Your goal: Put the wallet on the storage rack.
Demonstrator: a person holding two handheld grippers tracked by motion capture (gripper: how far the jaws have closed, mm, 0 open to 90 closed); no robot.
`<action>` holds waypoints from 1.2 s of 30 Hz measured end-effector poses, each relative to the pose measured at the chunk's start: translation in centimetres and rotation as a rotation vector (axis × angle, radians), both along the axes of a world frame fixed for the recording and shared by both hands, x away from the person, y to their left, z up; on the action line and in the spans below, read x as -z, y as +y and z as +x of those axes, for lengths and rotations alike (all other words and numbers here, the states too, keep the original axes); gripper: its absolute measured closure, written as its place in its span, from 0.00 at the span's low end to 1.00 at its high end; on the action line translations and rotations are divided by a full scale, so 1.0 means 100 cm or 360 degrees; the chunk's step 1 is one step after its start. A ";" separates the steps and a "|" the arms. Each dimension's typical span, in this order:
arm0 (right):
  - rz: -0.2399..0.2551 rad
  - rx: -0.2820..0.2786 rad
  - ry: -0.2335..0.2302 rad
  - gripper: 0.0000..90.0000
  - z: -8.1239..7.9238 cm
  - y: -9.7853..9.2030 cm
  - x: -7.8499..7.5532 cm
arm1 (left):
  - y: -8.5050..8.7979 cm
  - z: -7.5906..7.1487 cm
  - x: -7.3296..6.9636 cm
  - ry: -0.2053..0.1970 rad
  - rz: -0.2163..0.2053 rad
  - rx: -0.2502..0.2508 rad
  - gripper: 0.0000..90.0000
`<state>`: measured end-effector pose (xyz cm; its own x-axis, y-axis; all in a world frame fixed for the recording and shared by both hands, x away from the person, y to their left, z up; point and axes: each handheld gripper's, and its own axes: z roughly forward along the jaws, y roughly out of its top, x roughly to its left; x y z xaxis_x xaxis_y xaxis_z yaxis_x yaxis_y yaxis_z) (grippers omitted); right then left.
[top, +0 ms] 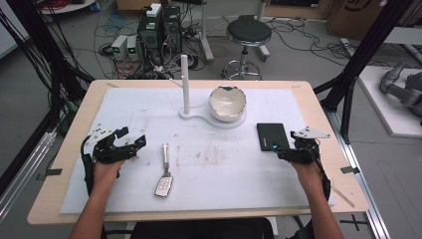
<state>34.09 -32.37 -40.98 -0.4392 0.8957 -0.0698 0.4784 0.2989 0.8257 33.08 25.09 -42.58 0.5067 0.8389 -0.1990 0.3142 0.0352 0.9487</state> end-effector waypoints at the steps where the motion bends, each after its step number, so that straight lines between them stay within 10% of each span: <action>1: -0.0005 0.0008 -0.0001 0.22 0.000 0.000 0.000 | 0.000 0.000 0.000 0.0003 -0.0002 -0.0001 0.17; 16: 0.0020 0.0162 0.0064 0.22 0.005 -0.010 0.006 | -0.006 0.001 0.000 0.0012 0.0000 0.0013 0.17; 31: 0.0100 0.0288 0.0317 0.30 0.032 -0.016 0.032 | -0.012 0.002 -0.001 0.0008 0.0015 0.0055 0.17; 36: 0.0314 0.0211 0.0427 0.37 0.037 -0.026 0.038 | -0.012 0.002 -0.001 0.0012 0.0012 0.0049 0.17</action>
